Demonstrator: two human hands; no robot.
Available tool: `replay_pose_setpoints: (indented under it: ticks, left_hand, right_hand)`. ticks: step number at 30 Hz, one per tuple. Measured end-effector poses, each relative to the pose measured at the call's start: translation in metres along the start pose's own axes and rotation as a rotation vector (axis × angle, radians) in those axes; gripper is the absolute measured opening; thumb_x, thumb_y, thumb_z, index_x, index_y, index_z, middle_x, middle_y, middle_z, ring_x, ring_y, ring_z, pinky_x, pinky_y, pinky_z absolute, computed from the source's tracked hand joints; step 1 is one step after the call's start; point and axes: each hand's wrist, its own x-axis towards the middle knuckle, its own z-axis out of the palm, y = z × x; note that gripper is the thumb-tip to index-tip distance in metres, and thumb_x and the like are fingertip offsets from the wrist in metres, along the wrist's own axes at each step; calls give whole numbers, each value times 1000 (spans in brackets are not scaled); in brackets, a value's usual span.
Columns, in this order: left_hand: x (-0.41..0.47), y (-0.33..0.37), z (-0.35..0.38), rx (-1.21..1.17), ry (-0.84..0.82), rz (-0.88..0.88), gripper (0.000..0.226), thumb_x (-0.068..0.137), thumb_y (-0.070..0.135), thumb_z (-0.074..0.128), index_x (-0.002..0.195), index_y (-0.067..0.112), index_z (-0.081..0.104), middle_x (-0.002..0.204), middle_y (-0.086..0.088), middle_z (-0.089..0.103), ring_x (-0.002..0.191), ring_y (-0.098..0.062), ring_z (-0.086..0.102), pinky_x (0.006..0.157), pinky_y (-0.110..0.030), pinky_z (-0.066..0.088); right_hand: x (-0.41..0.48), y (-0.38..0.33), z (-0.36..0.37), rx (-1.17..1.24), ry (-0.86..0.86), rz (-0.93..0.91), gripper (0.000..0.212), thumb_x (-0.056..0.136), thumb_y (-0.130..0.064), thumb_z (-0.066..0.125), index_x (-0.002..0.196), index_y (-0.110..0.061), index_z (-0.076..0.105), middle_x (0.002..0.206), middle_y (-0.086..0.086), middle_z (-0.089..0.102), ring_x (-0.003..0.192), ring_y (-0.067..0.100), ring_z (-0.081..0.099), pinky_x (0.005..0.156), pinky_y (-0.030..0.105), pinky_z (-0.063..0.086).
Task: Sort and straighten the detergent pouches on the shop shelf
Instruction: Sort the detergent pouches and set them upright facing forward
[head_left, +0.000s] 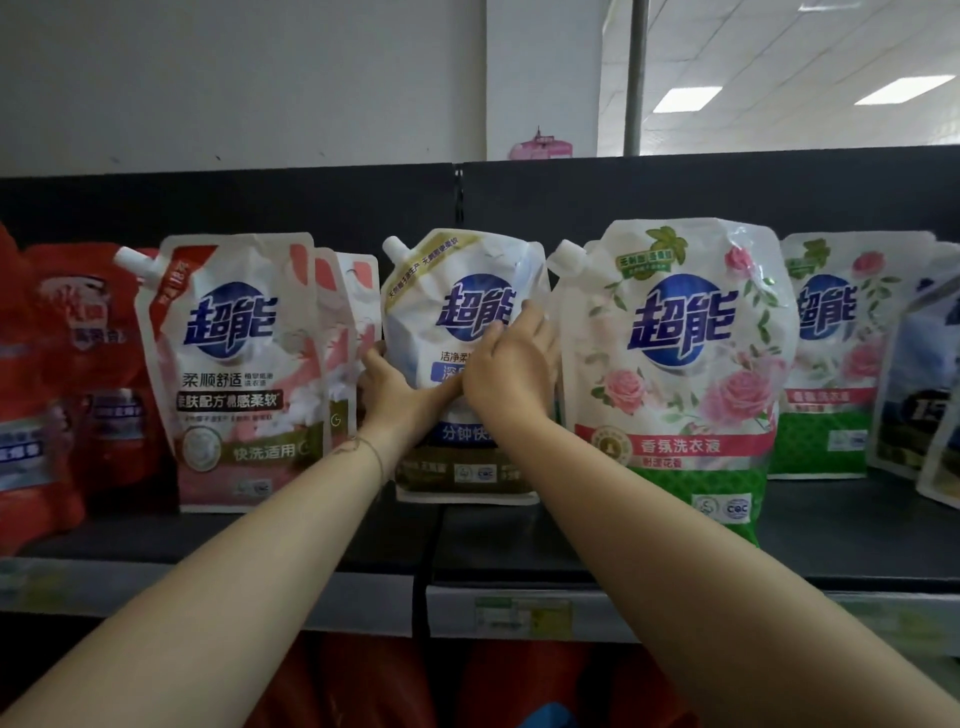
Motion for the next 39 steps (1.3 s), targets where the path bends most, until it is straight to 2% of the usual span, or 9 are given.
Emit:
replay_pose_setpoints:
  ticks: [4, 14, 17, 22, 26, 29, 32, 36, 39]
  left_hand:
    - [3, -1, -5, 150, 0, -40, 133, 36, 75, 78, 138, 11, 20, 139, -10, 36, 128, -27, 42, 104, -46, 41]
    - [13, -11, -8, 175, 68, 30, 109, 52, 62, 81, 128, 10, 23, 132, -8, 35, 124, -24, 41, 102, -43, 40]
    - [13, -12, -9, 166, 77, 41, 105, 54, 59, 82, 127, 10, 24, 129, -7, 35, 122, -23, 42, 98, -39, 41]
    - [13, -16, -15, 153, 57, 43, 104, 55, 56, 83, 127, 12, 23, 131, -7, 37, 123, -23, 44, 101, -43, 42]
    - [12, -18, -17, 93, 55, 18, 104, 54, 54, 84, 127, 15, 22, 132, -8, 40, 122, -24, 47, 101, -46, 44]
    - [10, -16, -16, 66, 79, 19, 102, 56, 50, 85, 127, 14, 22, 132, -9, 42, 121, -24, 48, 100, -44, 45]
    - [8, -14, -13, 55, 109, 36, 100, 59, 47, 85, 127, 11, 22, 131, -9, 42, 120, -23, 47, 98, -39, 42]
    - [7, -15, -9, 53, 159, 72, 100, 56, 48, 86, 125, 10, 23, 130, -9, 40, 120, -22, 46, 98, -37, 41]
    - [9, -18, -8, 34, 147, 67, 102, 55, 50, 86, 125, 12, 22, 129, -7, 38, 121, -22, 45, 100, -37, 41]
  right_hand:
    - [18, -3, 6, -37, -40, 97, 42, 101, -30, 30, 139, -11, 32, 141, 11, 40, 129, 26, 37, 102, 36, 31]
    - [33, -21, 1, -54, -340, 332, 57, 100, -36, 21, 151, -14, 7, 158, 22, -4, 145, 37, -3, 116, 48, 1]
    - [33, -21, 2, -20, -323, 337, 61, 98, -39, 26, 151, -14, 10, 156, 20, 9, 143, 36, 6, 116, 48, 9]
    - [40, -19, -9, 134, -204, 364, 59, 93, -40, 51, 140, -8, 32, 140, 8, 42, 124, 27, 43, 81, 31, 30]
    - [38, -22, -13, 209, -169, 358, 55, 91, -41, 59, 132, -11, 40, 98, -3, 49, 74, 11, 44, 60, 22, 34]
    - [35, -21, -17, 350, -171, 396, 40, 87, -40, 66, 112, -16, 44, 81, -3, 57, 57, 11, 55, 43, 22, 43]
    - [35, -19, -19, 490, -179, 405, 36, 89, -33, 67, 97, -20, 35, 83, 0, 58, 58, 15, 62, 53, 31, 57]
    - [27, -24, -12, 468, -70, 262, 73, 88, -31, 68, 140, -24, 17, 122, 8, 59, 94, 29, 67, 78, 50, 57]
    - [28, -20, -13, 517, -66, 157, 79, 92, -26, 62, 148, -21, 6, 115, -5, 57, 85, 13, 66, 77, 39, 57]
